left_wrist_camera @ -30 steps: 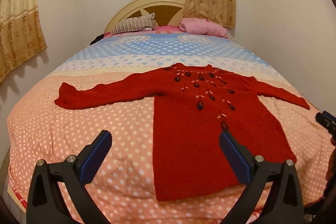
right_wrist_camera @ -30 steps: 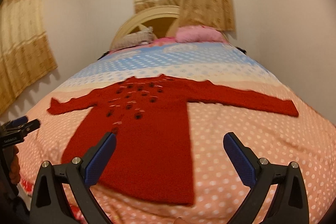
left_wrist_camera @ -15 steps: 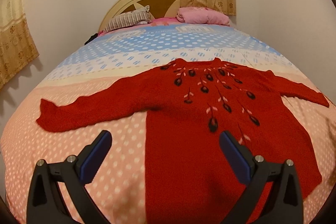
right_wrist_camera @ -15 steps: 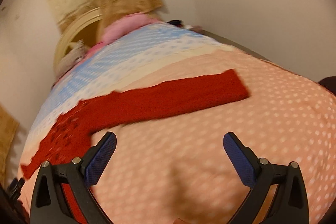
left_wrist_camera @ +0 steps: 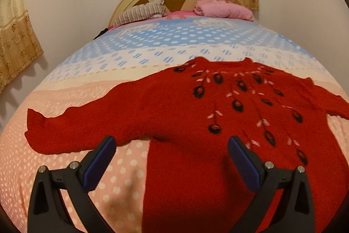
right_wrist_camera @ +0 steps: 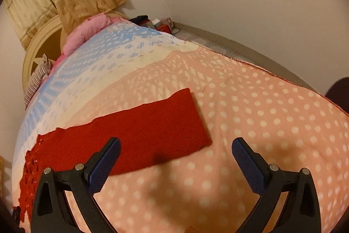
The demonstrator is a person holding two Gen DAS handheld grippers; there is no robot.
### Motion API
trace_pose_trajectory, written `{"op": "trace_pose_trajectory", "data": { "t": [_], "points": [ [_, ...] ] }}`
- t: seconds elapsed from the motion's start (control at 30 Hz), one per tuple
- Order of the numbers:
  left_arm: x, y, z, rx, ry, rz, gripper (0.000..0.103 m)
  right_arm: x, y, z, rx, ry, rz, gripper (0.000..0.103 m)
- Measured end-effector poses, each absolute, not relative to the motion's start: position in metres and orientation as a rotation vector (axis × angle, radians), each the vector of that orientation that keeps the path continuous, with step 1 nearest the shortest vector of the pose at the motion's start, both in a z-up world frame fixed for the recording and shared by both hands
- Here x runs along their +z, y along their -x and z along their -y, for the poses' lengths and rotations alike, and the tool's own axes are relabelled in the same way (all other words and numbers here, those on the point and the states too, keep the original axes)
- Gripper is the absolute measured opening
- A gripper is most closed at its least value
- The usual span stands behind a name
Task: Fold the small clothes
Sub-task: 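Move the right tool to the red sweater's sleeve cuff and grasp it, then lift the sleeve cuff with the right tool and fold it across the sweater body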
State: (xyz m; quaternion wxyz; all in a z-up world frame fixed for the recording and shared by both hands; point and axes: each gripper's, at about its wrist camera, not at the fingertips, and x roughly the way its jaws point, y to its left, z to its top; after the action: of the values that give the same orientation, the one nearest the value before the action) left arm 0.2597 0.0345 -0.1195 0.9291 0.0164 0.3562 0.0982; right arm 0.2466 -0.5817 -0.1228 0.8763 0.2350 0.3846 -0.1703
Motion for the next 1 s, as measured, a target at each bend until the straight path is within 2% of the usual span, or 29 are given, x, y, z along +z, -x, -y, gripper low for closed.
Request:
{"op": "trace_pose_trajectory", "data": {
  "t": [0.1,0.17,0.4,0.43,0.47,0.57,0.63,1.0],
  "points": [
    [-0.124,-0.267,-0.043,0.233,-0.036,-0.736,0.103,-0.133,-0.261,0.592,-0.357,-0.515,-0.829,0.096],
    [-0.127,-0.27,-0.048,0.255,-0.046,-0.736,0.103,-0.139,-0.27,0.599,-0.352,-0.514,-0.847,0.086],
    [-0.136,-0.276,-0.062,0.286,-0.011,-0.754,0.103,-0.155,-0.289,0.607,-0.35,-0.505,-0.907,0.072],
    [-0.136,-0.276,-0.063,0.287,-0.007,-0.758,0.103,-0.157,-0.291,0.605,-0.358,-0.485,-0.914,0.059],
    [-0.136,-0.275,-0.063,0.286,-0.001,-0.758,0.103,-0.156,-0.293,0.602,-0.354,-0.464,-0.918,0.042],
    [-0.134,-0.272,-0.066,0.28,0.01,-0.749,0.103,-0.146,-0.297,0.592,-0.316,-0.446,-0.913,0.019],
    [-0.132,-0.271,-0.068,0.28,0.015,-0.744,0.103,-0.137,-0.298,0.584,-0.307,-0.425,-0.899,0.014],
    [-0.133,-0.26,-0.078,0.264,0.068,-0.738,0.103,-0.066,-0.305,0.527,-0.211,-0.346,-0.803,0.011]
  ]
}}
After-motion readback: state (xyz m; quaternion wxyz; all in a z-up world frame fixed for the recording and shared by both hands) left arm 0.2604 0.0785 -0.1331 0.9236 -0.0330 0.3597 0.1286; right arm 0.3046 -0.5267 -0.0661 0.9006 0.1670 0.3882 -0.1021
